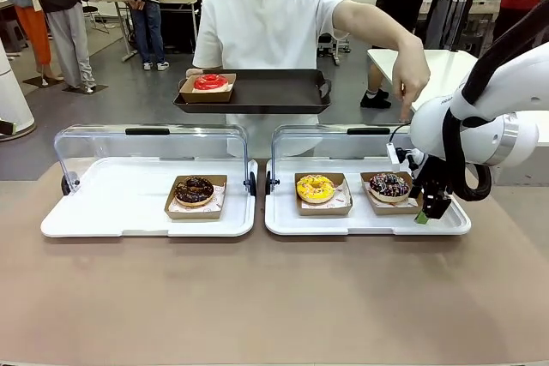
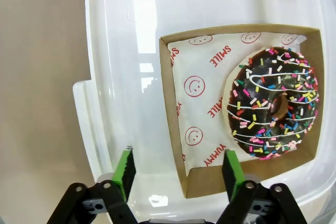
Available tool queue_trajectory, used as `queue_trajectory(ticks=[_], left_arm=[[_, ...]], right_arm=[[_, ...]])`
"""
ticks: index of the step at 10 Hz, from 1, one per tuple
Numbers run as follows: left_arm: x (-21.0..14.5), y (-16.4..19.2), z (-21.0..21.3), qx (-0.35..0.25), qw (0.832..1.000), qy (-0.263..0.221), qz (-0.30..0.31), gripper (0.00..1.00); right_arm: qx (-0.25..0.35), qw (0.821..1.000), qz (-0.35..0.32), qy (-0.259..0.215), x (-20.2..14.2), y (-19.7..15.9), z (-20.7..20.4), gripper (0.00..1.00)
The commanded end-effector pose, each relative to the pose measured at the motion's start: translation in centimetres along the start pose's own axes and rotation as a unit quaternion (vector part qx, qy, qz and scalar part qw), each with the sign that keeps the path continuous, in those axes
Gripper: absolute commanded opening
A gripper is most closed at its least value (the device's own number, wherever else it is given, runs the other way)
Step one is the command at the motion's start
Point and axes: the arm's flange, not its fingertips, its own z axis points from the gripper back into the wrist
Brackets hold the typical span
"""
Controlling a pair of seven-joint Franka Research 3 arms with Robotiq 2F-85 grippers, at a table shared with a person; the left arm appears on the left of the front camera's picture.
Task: Provide the desired donut to the person.
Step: Pick up and lift the Paper togo box containing the Donut pointed at by the person.
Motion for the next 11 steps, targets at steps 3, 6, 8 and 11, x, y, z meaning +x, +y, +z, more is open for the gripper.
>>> queue_trajectory(ticks=[3,6,8,11], left_arm=[[0.08,-0.01,0.16,0.004,1.0,-0.005,-0.001,1.0],[0.08,-0.01,0.16,0.004,1.0,-0.005,-0.001,1.0],[0.08,-0.01,0.16,0.004,1.0,-0.005,-0.001,1.0],[0.08,-0.01,0.16,0.004,1.0,-0.005,-0.001,1.0]], right_arm=[[-0.003,1.0,0.0,0.005,-0.1,-0.53,-0.23,0.0],[-0.004,1.0,-0.001,0.008,-0.08,-0.52,-0.17,0.0],[-0.004,1.0,-0.001,0.011,-0.06,-0.53,-0.16,0.0],[-0.004,1.0,0.002,0.01,0.14,-0.08,0.28,0.0]])
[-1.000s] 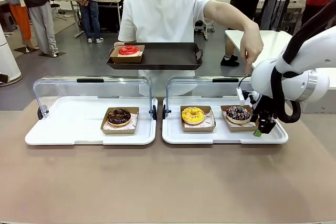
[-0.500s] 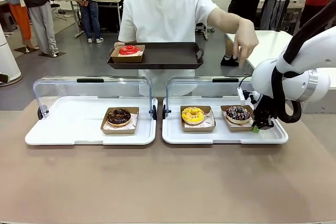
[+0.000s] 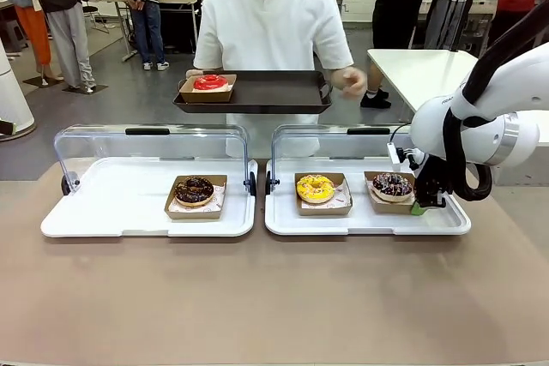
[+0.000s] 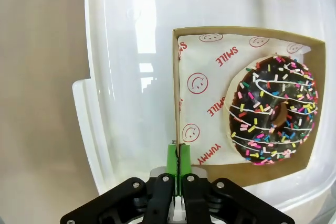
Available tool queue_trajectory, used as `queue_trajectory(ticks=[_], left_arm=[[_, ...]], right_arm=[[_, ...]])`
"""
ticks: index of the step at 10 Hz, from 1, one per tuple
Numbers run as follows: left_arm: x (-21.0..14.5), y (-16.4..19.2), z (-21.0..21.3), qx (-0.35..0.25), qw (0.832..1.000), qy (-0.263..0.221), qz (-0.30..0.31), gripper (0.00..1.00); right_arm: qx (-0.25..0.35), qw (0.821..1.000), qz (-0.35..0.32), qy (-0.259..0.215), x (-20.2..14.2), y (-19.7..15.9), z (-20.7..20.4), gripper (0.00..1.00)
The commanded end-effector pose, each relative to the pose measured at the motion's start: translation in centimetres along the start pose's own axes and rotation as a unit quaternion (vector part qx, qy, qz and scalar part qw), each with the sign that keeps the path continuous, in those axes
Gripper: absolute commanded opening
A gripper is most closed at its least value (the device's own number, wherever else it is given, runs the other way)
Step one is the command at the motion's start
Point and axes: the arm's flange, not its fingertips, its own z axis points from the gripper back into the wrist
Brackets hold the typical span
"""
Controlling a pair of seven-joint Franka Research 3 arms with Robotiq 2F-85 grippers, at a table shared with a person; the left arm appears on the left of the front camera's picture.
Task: Provide the desired donut to the person.
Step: Pick up and lift the Paper togo box containing the Donut pointed at by the person.
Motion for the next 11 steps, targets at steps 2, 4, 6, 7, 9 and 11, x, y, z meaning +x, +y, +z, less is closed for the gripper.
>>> queue_trajectory(ticks=[2,4,6,7,9,11], left_arm=[[0.1,0.0,0.2,0.004,1.0,-0.005,-0.001,1.0],[0.1,0.0,0.2,0.004,1.0,-0.005,-0.001,1.0],[0.1,0.0,0.2,0.004,1.0,-0.005,-0.001,1.0],[0.1,0.0,0.2,0.004,1.0,-0.005,-0.001,1.0],[0.1,0.0,0.2,0.004,1.0,-0.005,-0.001,1.0],[0.1,0.0,0.2,0.004,1.0,-0.005,-0.001,1.0]], right_arm=[[-0.014,1.0,0.005,0.022,1.3,1.5,1.5,0.0],[-0.004,0.999,-0.003,0.05,2.4,3.8,3.4,0.0],[-0.001,0.999,0.001,0.046,3.4,6.5,6.1,0.0],[0.003,0.999,0.007,0.045,3.9,7.7,7.3,0.0],[0.017,0.999,0.017,0.046,4.9,9.8,10.0,0.0],[0.034,0.998,0.005,0.059,5.6,9.7,13.6,0.0]])
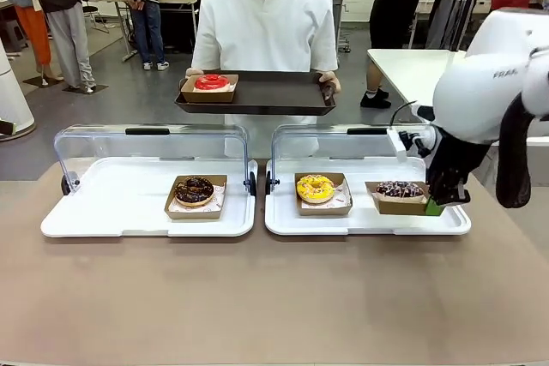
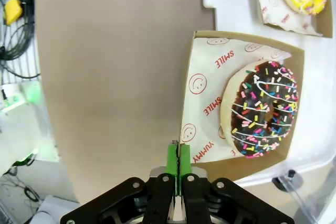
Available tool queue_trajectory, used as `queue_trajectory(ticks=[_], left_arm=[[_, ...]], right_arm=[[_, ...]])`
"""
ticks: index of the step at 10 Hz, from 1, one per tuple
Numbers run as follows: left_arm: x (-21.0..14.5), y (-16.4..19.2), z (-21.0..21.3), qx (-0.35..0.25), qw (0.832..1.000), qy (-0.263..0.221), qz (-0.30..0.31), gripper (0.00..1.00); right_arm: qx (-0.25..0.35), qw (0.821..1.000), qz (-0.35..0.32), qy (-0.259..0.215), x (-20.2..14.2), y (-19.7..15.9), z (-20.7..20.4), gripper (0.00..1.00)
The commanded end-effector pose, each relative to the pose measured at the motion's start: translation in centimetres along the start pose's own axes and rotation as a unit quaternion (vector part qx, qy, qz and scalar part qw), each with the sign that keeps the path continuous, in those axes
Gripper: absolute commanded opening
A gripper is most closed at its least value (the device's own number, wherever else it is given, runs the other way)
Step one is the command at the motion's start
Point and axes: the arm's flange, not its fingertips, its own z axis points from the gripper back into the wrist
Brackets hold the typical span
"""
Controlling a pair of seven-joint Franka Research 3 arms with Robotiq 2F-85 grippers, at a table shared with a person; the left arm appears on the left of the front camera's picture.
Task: Provide the desired donut to the person.
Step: Pick up and lift the Paper togo box containing the Donut pointed at by the person.
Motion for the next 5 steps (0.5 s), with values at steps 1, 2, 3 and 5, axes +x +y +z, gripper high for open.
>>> queue_trajectory(ticks=[1,2,3,5], left_arm=[[0.1,0.0,0.2,0.004,1.0,-0.005,-0.001,1.0],[0.1,0.0,0.2,0.004,1.0,-0.005,-0.001,1.0],[0.1,0.0,0.2,0.004,1.0,-0.005,-0.001,1.0],[0.1,0.0,0.2,0.004,1.0,-0.005,-0.001,1.0]], right_arm=[[0.006,0.999,-0.028,0.022,0.1,-0.9,3.8,0.0],[0.007,0.999,-0.032,0.022,0.4,-1.1,6.0,0.0],[0.02,0.999,-0.034,0.021,0.8,-1.4,8.4,0.0],[0.007,0.999,-0.043,0.022,1.8,-1.4,13.0,0.0]])
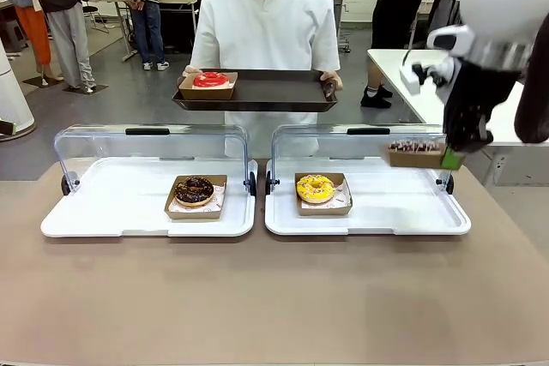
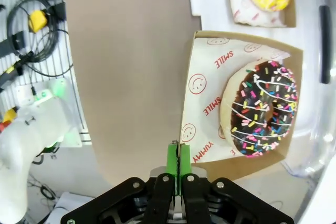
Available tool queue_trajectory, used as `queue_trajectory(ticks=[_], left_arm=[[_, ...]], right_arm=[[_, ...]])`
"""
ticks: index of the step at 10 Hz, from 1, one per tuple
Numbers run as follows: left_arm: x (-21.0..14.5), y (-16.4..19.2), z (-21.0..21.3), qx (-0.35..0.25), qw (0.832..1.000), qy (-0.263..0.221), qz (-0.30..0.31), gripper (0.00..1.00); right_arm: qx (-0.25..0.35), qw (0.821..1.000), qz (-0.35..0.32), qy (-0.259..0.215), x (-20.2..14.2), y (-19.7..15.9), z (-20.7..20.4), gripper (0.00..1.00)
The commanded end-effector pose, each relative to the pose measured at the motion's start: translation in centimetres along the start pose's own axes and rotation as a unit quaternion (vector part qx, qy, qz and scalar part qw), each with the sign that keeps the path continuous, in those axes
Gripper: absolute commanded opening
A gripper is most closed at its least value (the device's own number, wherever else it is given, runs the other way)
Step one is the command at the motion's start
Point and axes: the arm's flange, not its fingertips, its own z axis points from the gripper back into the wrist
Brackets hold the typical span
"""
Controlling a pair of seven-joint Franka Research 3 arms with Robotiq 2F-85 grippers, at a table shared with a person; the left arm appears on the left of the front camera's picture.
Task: Provide the desired donut to the person.
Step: Pick up and lift the Paper togo box containing the Donut pointed at by the person.
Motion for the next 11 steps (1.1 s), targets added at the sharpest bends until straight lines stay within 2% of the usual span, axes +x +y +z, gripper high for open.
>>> queue_trajectory(ticks=[1,3,6,7,11], left_arm=[[0.1,0.0,0.2,0.004,1.0,-0.004,-0.001,1.0],[0.1,0.0,0.2,0.004,1.0,-0.004,-0.001,1.0],[0.1,0.0,0.2,0.004,1.0,-0.004,-0.001,1.0],[0.1,0.0,0.2,0.004,1.0,-0.004,-0.001,1.0],[0.1,0.0,0.2,0.004,1.0,-0.004,-0.001,1.0]], right_arm=[[-0.012,1.0,-0.013,0.015,1.3,-0.2,3.6,0.0],[-0.024,1.0,-0.014,0.01,2.1,-0.3,6.0,0.0],[-0.011,1.0,0.01,0.003,1.4,-1.6,4.8,0.0],[-0.024,1.0,-0.007,-0.008,1.9,-0.3,6.5,0.0],[-0.024,1.0,-0.007,-0.008,1.9,-0.3,6.5,0.0]])
